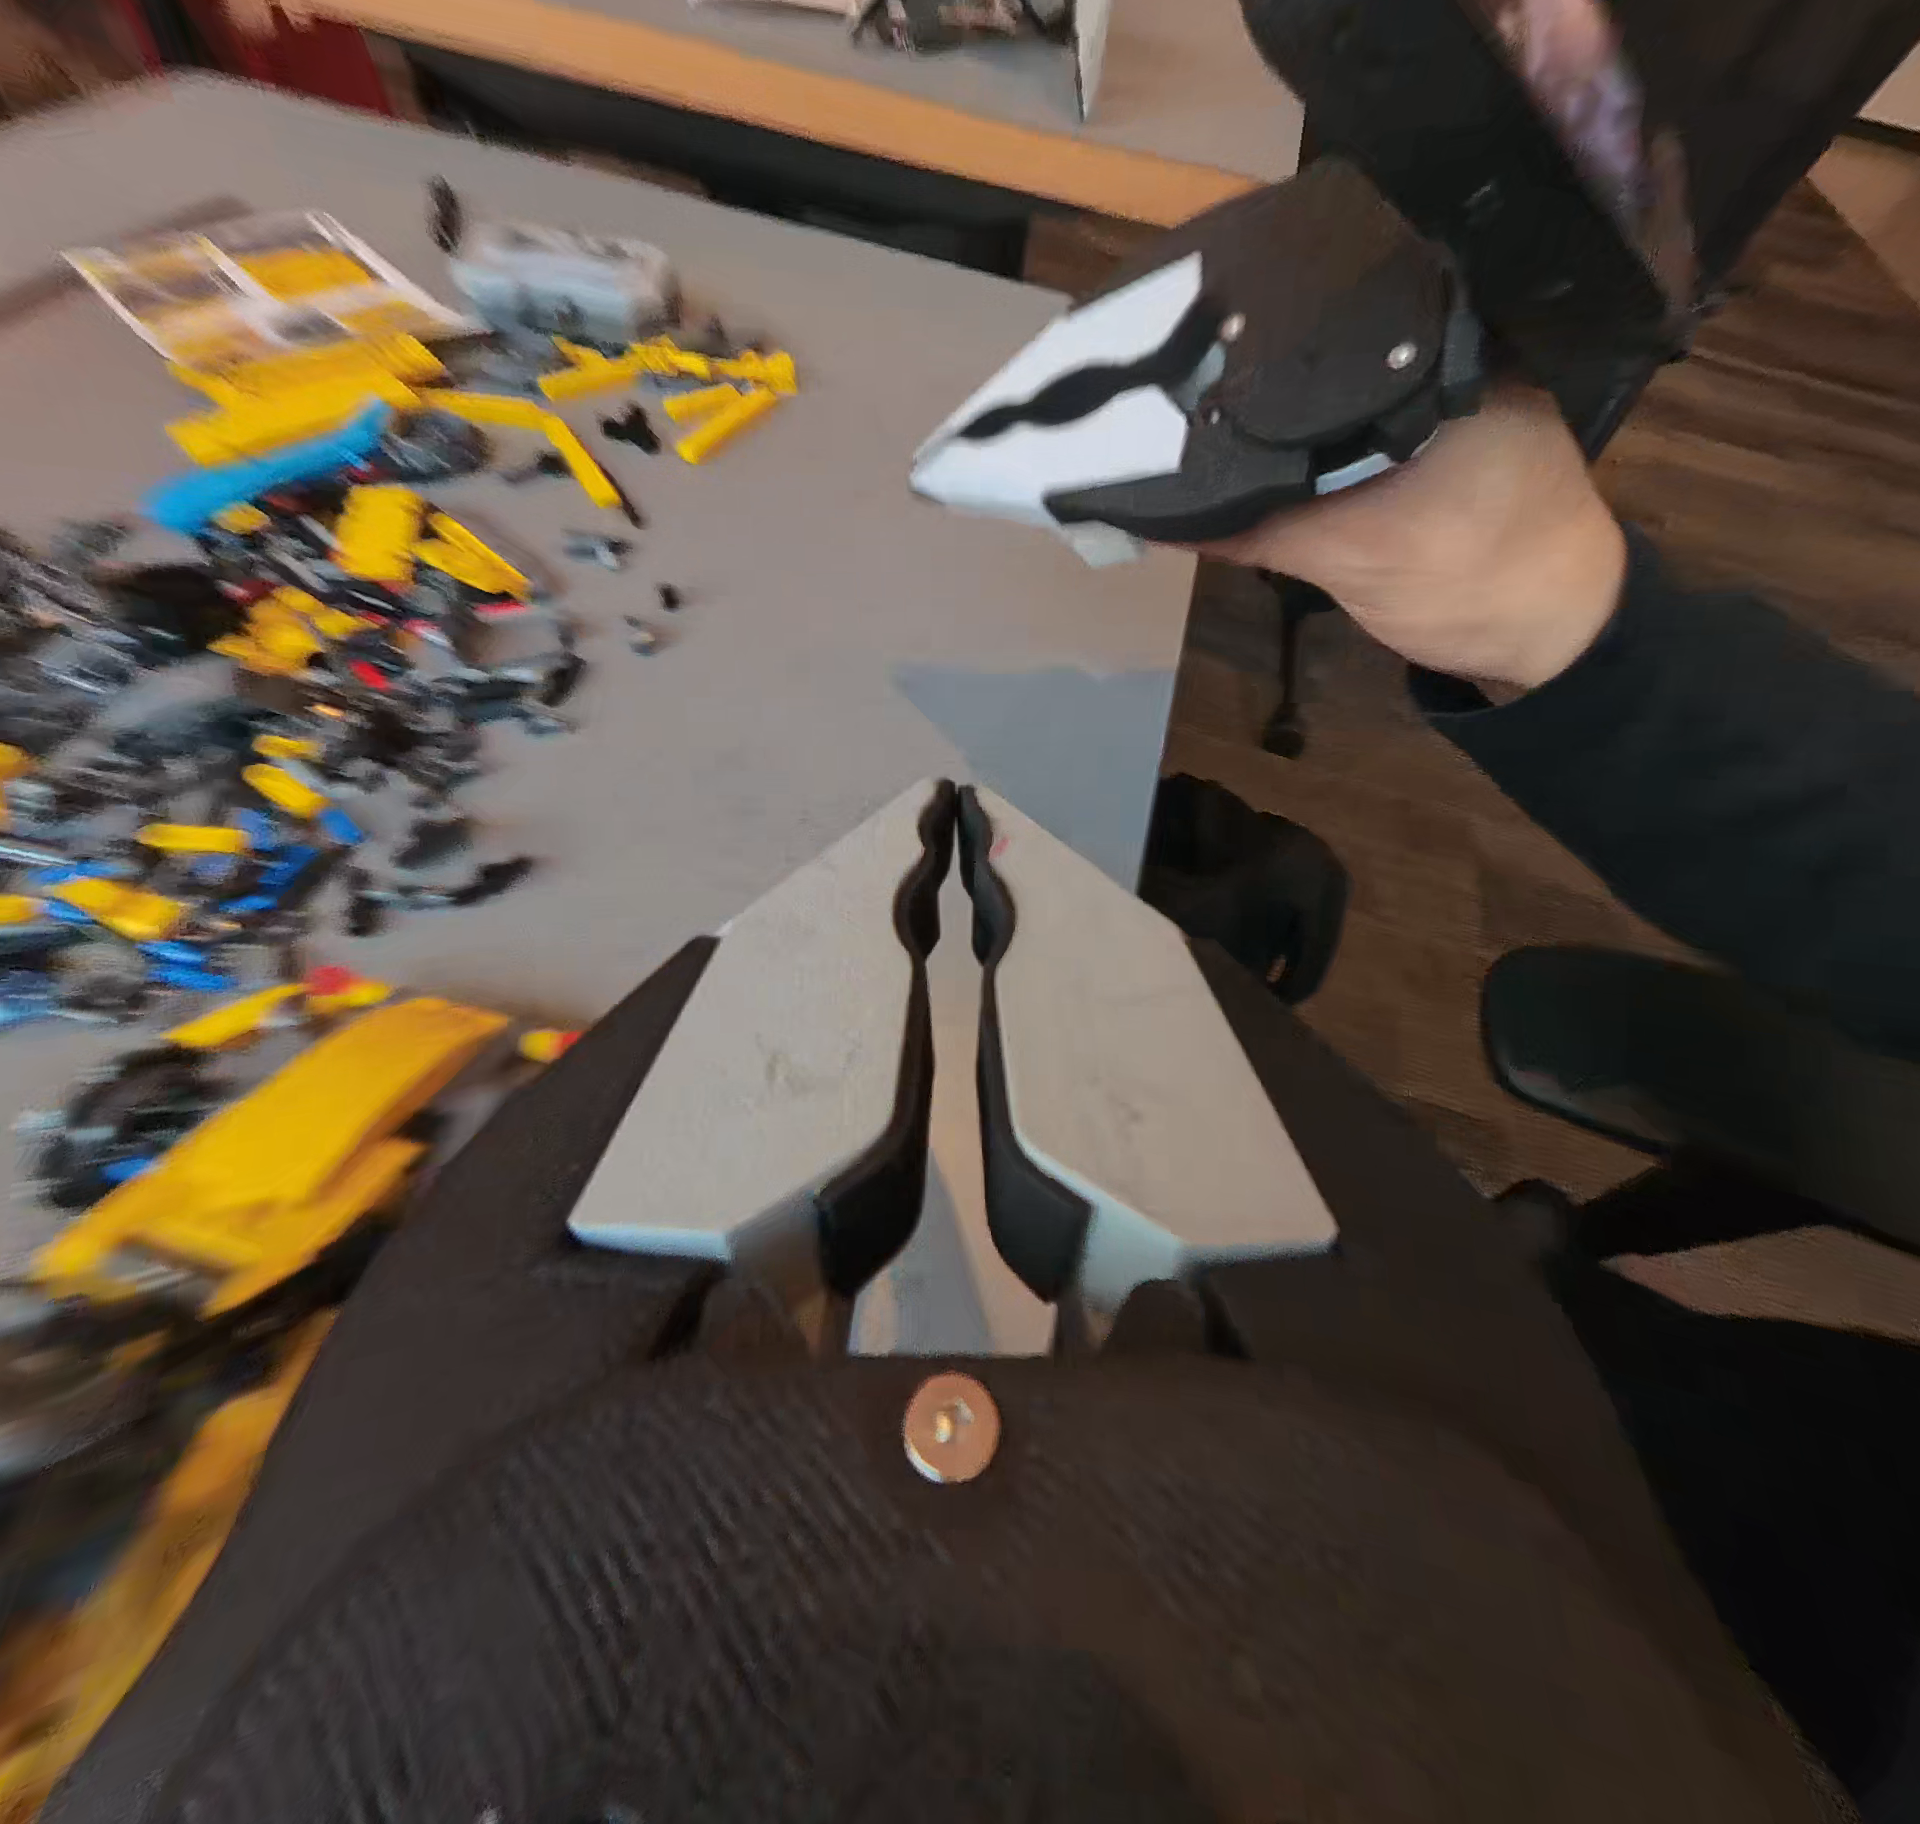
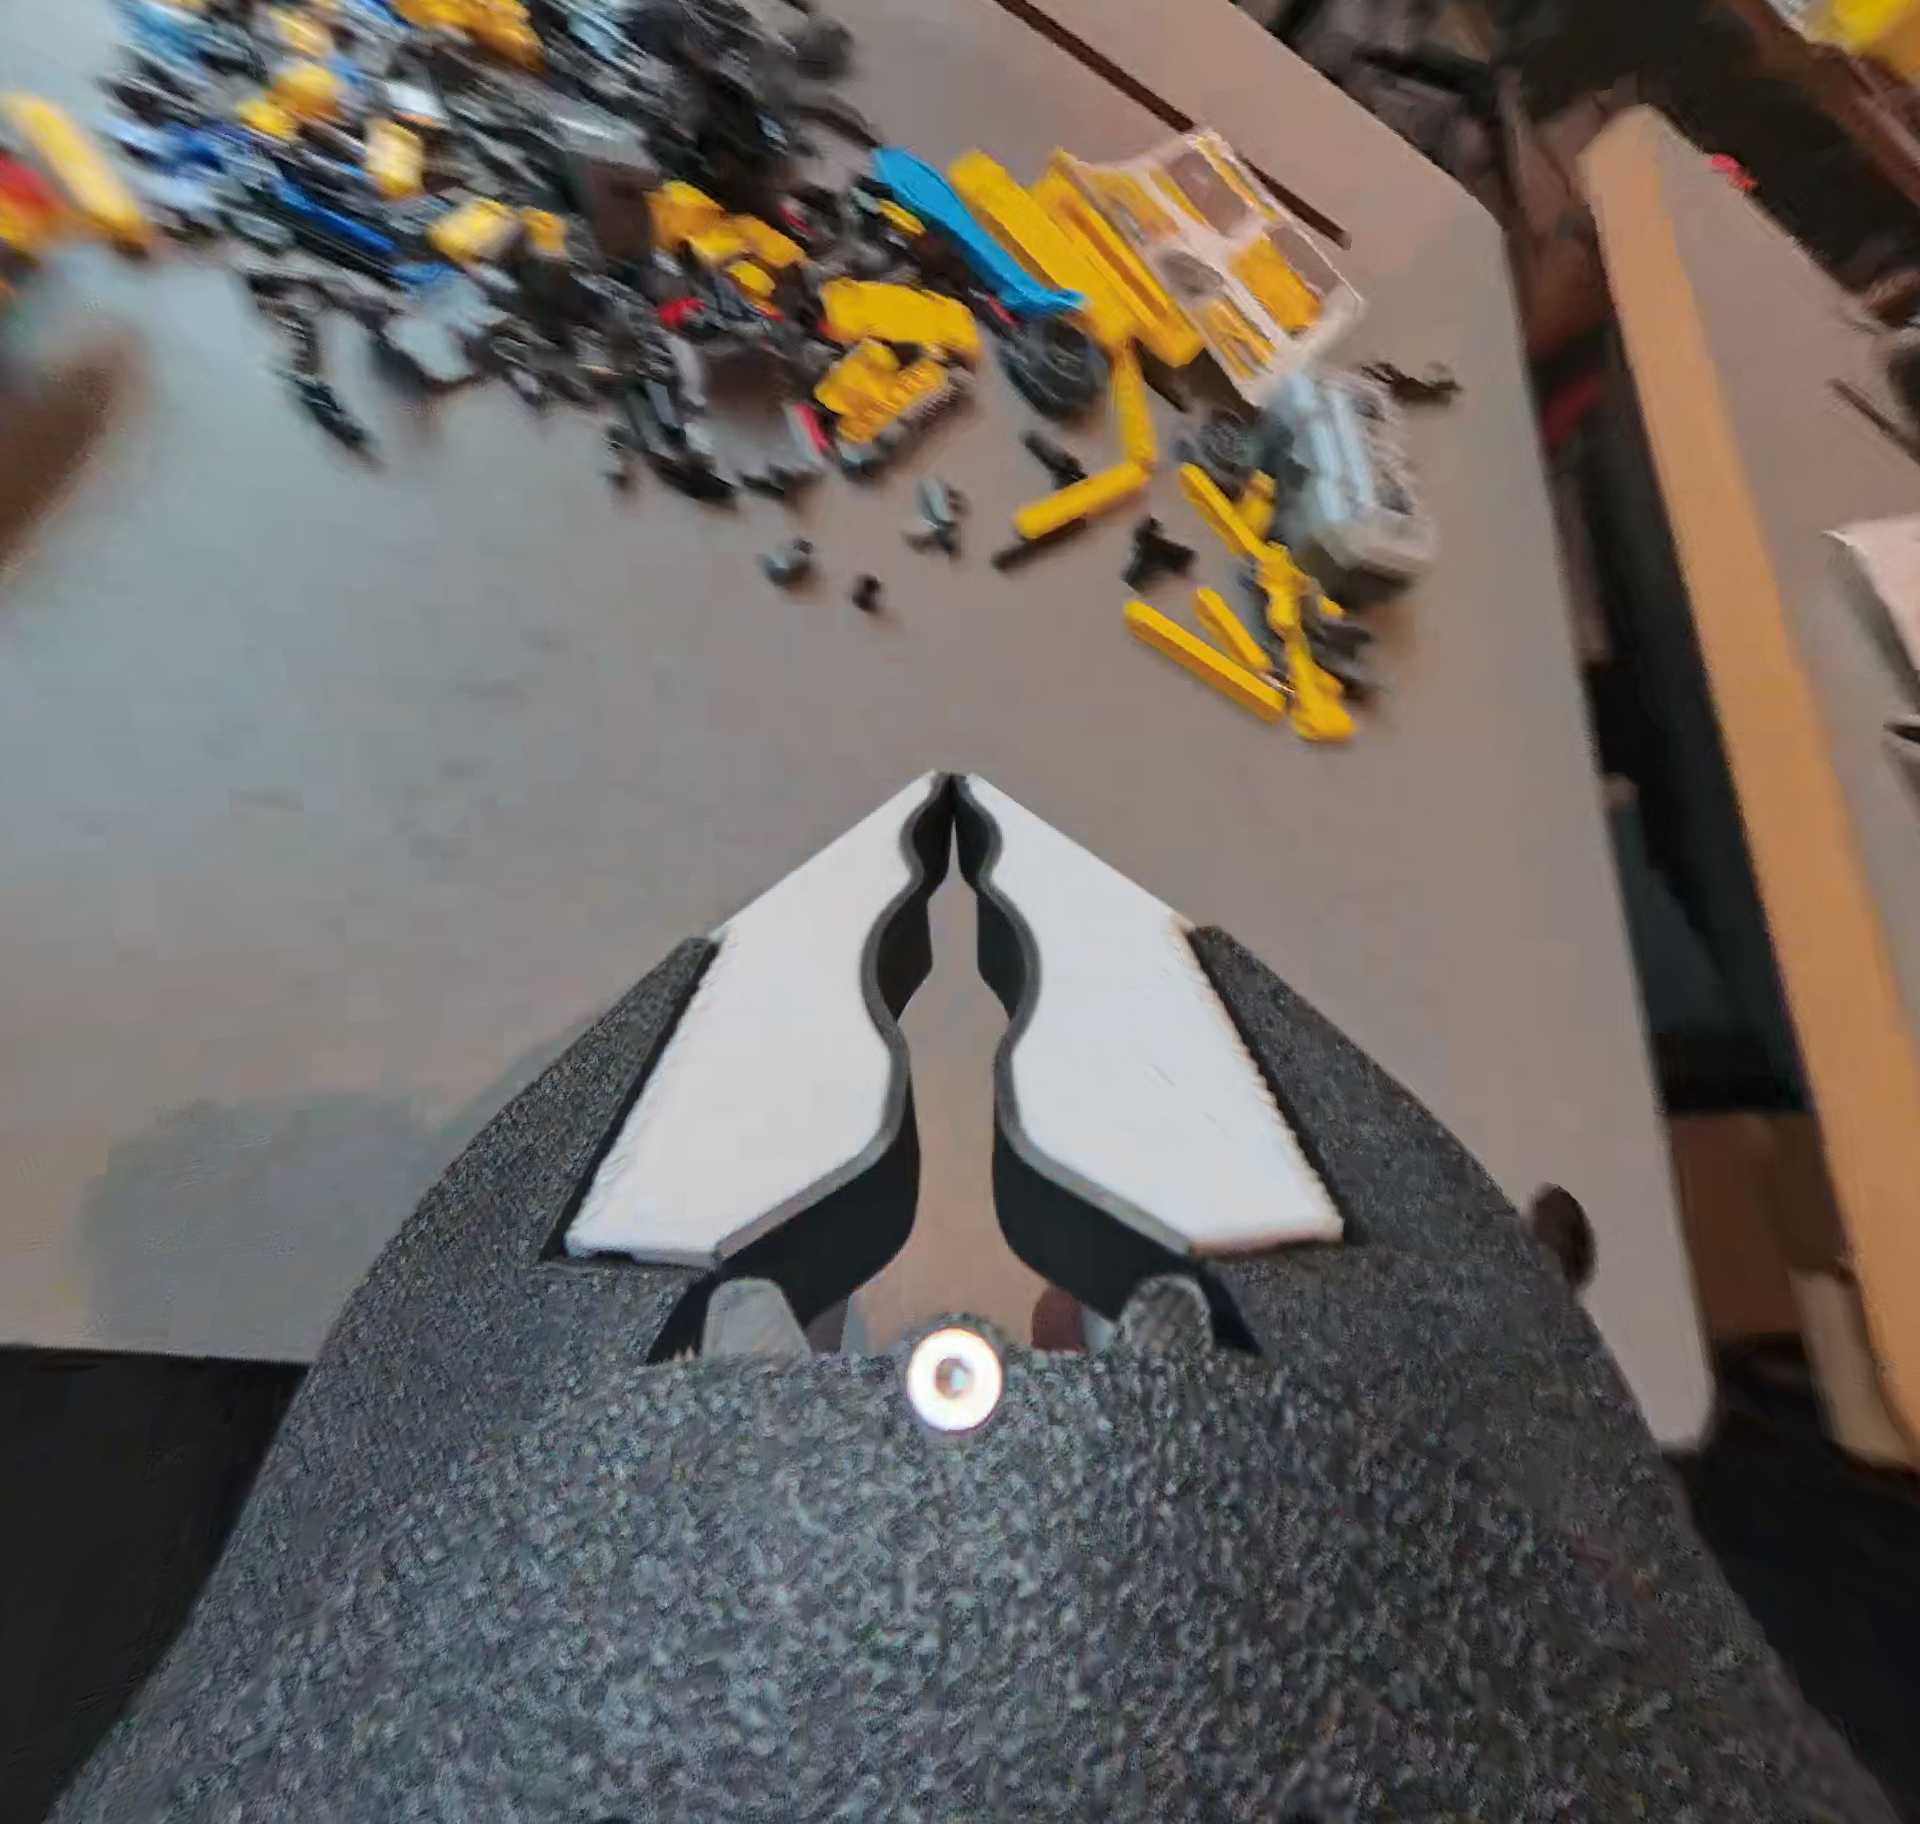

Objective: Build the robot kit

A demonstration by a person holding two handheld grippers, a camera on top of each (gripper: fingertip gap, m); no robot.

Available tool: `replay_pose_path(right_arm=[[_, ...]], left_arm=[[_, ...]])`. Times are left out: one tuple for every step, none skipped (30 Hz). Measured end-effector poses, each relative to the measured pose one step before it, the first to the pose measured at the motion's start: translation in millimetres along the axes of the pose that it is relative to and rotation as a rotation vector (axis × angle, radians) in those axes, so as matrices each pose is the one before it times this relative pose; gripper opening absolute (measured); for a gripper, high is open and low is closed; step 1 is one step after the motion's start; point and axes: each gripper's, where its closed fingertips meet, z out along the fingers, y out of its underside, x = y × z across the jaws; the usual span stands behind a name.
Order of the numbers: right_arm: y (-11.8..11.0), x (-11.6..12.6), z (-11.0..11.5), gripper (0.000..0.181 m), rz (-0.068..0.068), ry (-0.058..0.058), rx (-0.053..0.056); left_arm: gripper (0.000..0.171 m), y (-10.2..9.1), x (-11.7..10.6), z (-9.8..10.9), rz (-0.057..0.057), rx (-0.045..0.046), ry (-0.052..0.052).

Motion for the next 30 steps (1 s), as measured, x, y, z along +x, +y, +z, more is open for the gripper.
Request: replay_pose_path(right_arm=[[5.1,12.63,-4.67,0.0,-0.0075,0.0754,-0.0072],[2.85,8.17,-5.98,0.0,-0.003,0.0467,0.007],[2.32,4.57,-6.23,0.0,0.0057,0.0224,0.0077],[1.53,1.28,-6.28,0.0,0.0059,0.0017,0.0135],[1.99,0.32,-5.56,0.0,0.0074,-0.002,0.0113],[3.18,-0.07,-4.59,0.0,0.0052,-0.0027,0.0039],[3.81,0.09,-3.57,0.0,0.001,0.0001,-0.0004],[3.9,-0.25,-3.03,0.0,0.0014,-0.0016,-0.0013],[3.42,-0.59,-2.53,0.0,0.0058,-0.0049,0.0005],[2.96,-0.24,-2.26,0.0,0.0086,-0.0034,0.0013],[2.65,-0.01,-2.03,0.0,0.0076,-0.0011,0.0006],[2.33,-0.09,-1.84,0.0,0.0064,-0.0014,0.0004],[1.68,-0.47,-1.66,0.0,0.007,-0.0035,0.0015],[1.28,-0.61,-1.47,0.0,0.0066,-0.0039,0.0023],[1.51,-0.46,-1.1,0.0,0.0037,-0.0024,-0.0013],[1.52,-0.37,-0.87,0.0,0.0004,-0.0008,-0.0022],[1.2,-0.48,-0.69,0.0,0.0013,-0.0018,-0.0008],[0.98,-0.92,-0.63,0.0,0.0032,-0.0034,0.0007],[0.69,-1.39,-0.39,0.0,0.0051,-0.0063,0.0025],[0.33,-2.51,-0.23,0.0,0.0083,-0.0127,0.0049],[-0.09,-3.23,-0.04,0.0,0.0091,-0.0158,0.0068],[-0.04,-4.22,0.24,0.0,0.0101,-0.0204,0.0043],[-0.02,-5.0,0.38,0.0,0.012,-0.0244,0.0015],[-0.55,-5.38,0.16,0.0,0.0134,-0.0271,0.0024],[-1.51,-5.41,0.0,0.0,0.0139,-0.0271,0.0046],[-1.87,-3.85,-0.1,0.0,0.0096,-0.0173,0.0055],[-2.15,-2.95,0.18,0.001,0.0037,-0.0111,0.0058],[-2.09,-3.65,0.67,0.002,0.0031,-0.0152,0.0041],[-2.06,-4.92,1.69,0.005,0.0059,-0.0222,0.0022],[-2.09,-5.98,2.45,0.009,0.0076,-0.0284,0.0025]], left_arm=[[0.0,6.73,5.61,16.05,-0.0372,-0.03782,-0.0217],[0.0,6.76,4.01,13.37,-0.0192,-0.04242,-0.0307],[0.005,4.94,5.22,10.12,0.0018,-0.03137,-0.0197],[0.009,1.58,5.31,6.74,0.0089,-0.0093,-0.0151],[0.009,-0.8,4.78,4.26,0.0144,0.00736,-0.0107],[0.009,-0.63,3.63,3.06,0.009,0.00536,-0.0119],[0.009,0.73,4.47,2.54,0.0033,-0.00534,0.0017],[0.01,1.24,4.6,2.29,-0.0002,-0.00816,0.009],[0.011,0.4,2.42,1.83,-0.0038,-0.0025,-0.0004],[0.011,0.1,1.75,1.48,-0.0005,0.00009,-0.0013],[0.013,0.31,1.67,1.27,0.0022,-0.00218,0.0008],[0.014,0.28,0.71,1.26,0.001,-0.00235,-0.0038],[0.015,-0.07,0.3,1.1,0.0008,-0.00054,-0.0048],[0.016,0.25,1.0,0.92,0.0008,-0.00144,0.0003],[0.017,0.12,0.98,0.83,0.0008,-0.0008,0.0009],[0.018,0.07,0.05,0.49,0.001,0.00158,-0.0033],[0.018,0.04,0.05,0.12,0.0006,0.00298,-0.0019],[0.018,0.13,0.2,-0.29,-0.0008,0.00435,0.0017],[0.019,0.09,0.0,-0.85,-0.0022,0.00678,0.002],[0.021,0.37,-0.54,-1.55,-0.0011,0.00785,0.0012],[0.021,0.59,-1.23,-2.26,0.0002,0.00829,-0.0007],[0.023,1.33,-1.94,-2.72,0.0009,0.00522,-0.0022],[0.024,1.88,-2.07,-3.24,-0.0005,0.00102,-0.0017],[0.026,1.84,-1.23,-4.23,-0.0029,-0.00011,0.0053],[0.032,1.05,0.03,-5.51,-0.0004,0.00395,0.0139],[0.036,-0.19,-0.09,-6.65,0.0021,0.01133,0.012],[0.037,-0.46,-1.03,-7.29,0.003,0.01338,0.0044],[0.039,0.04,-1.57,-7.42,0.0054,0.01042,0.0009],[0.041,0.9,-1.55,-7.35,0.0066,0.00753,0.0013],[0.043,1.79,-1.18,-6.89,0.0019,0.0034,0.0032]])
